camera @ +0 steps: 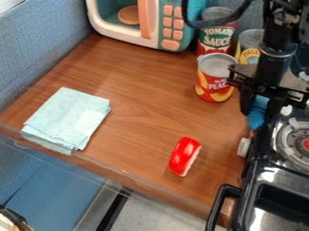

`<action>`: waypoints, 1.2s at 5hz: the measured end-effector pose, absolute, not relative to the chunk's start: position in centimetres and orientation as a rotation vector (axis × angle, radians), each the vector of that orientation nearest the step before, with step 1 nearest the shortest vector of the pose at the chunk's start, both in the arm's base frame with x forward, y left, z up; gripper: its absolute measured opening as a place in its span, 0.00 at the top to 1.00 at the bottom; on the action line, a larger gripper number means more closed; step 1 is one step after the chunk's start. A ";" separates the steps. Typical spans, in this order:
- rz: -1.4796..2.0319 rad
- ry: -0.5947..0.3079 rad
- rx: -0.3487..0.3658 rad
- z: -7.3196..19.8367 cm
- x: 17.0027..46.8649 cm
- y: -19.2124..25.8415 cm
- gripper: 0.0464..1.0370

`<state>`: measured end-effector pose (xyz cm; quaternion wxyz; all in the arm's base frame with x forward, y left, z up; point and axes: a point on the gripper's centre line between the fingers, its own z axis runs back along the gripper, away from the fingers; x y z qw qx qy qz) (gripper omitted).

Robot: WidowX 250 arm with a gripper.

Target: Picks a spoon and places it at the centre of the table

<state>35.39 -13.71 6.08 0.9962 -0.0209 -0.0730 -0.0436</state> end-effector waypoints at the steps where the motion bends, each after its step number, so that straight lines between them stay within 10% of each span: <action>1: -0.048 -0.129 -0.041 5.4 36.0 -12.1 0.60; 6: 0.052 -0.046 -0.028 2.8 34.8 -4.7 0.60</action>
